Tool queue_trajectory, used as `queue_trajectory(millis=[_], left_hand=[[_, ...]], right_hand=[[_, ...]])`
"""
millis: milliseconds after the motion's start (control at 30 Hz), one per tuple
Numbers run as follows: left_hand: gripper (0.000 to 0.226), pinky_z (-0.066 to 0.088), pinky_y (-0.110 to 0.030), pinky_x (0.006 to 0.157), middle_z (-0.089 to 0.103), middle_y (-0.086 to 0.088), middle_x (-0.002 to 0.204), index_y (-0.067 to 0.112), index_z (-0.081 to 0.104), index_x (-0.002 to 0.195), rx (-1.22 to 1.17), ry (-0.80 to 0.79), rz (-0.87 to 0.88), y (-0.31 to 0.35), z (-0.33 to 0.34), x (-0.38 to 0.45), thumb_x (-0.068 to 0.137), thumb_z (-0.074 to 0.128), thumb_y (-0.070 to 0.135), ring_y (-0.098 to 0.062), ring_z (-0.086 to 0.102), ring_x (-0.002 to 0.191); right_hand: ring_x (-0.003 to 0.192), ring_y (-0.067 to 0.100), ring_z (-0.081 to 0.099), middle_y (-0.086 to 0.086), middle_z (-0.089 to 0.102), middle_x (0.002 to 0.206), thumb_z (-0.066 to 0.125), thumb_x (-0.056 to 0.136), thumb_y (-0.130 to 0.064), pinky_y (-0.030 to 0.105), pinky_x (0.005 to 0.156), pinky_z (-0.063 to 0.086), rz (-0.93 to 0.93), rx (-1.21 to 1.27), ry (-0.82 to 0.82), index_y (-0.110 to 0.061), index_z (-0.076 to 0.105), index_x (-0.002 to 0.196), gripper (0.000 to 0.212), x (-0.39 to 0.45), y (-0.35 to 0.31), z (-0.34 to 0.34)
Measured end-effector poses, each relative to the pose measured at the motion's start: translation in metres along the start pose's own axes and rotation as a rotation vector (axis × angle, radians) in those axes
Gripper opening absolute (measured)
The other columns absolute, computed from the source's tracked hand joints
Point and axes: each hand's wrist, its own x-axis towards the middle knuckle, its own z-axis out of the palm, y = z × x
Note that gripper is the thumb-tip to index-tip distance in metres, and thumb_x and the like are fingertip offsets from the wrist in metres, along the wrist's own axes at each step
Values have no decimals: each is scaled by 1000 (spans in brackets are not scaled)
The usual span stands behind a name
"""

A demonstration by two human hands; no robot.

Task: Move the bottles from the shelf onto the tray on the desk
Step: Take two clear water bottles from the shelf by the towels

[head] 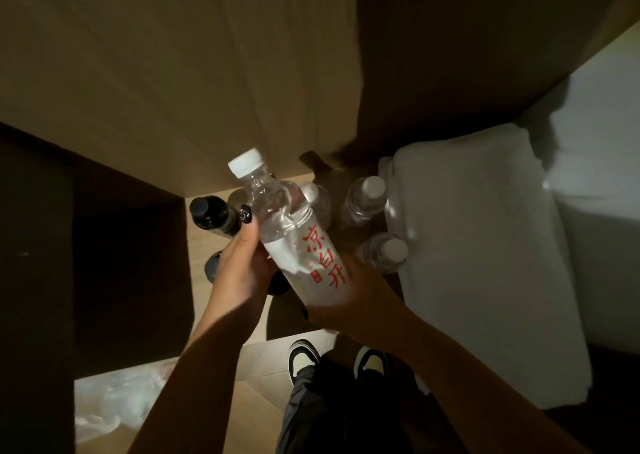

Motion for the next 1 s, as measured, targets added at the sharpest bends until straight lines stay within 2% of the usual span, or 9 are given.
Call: queue_trajectory(millis=[133,267,333,433,533,600,767,867,1000], left_hand=[[53,50,-36,80,75,1,102,26,66,105,-76,31,-156,-8,23,5,74,38,59,-18,68,101],[61,51,-35,71,76,-3,81,24,75,80,-148,142,-276,-13,35,7,80,32,67,-18,71,80],[72,52,-33,69,75,-3,75,25,77,68,-205,177,-294,-15,35,7,89,23,67,-16,71,71],[68,50,-38,74,75,-5,71,24,72,82,-291,235,-320,-16,28,7,88,22,70,-24,67,82],[69,48,-43,86,75,-6,73,23,74,74,-314,252,-328,-19,19,5,86,26,71,-29,63,91],[66,48,-41,84,73,-7,70,20,70,79,-320,260,-340,-21,15,5,86,27,70,-26,63,85],[57,55,-39,75,67,-10,90,14,64,106,-360,207,-411,-33,4,-5,66,63,54,-24,64,82],[49,58,-30,61,69,-6,79,16,75,82,-446,82,-358,-37,-3,-16,41,87,39,-18,68,66],[61,58,-28,55,72,-8,76,14,78,73,-439,61,-326,-38,-7,-26,19,94,37,-18,70,64]], right_hand=[[79,-11,63,-6,63,92,77,73,-1,7,66,49,22,44,-41,-18,56,103,40,-12,1,-1],[109,6,62,-4,65,116,84,68,-19,28,94,52,37,-119,-129,-22,55,119,59,-20,-7,-14],[102,-5,63,-18,68,107,86,66,-25,18,90,52,4,-215,-122,-28,59,113,54,-26,-13,-24],[84,-16,63,-35,66,80,85,66,-24,3,71,49,-189,-261,201,-39,61,100,45,-42,-16,-33],[90,-5,63,-20,66,94,78,74,-11,10,72,52,-293,-279,639,-27,60,108,42,-46,4,-40],[103,-3,56,-18,55,110,75,74,-18,9,81,49,-288,-300,724,-22,53,120,52,-38,16,-47],[122,2,42,-10,40,132,82,68,-14,9,96,40,-163,-279,540,-26,38,137,82,-4,48,-47],[120,15,51,-1,52,129,79,70,-12,35,99,49,-144,-245,557,-22,47,130,69,11,65,-48],[100,12,60,-7,60,107,80,70,-15,24,87,49,-154,-315,644,-24,54,112,50,19,64,-56]])
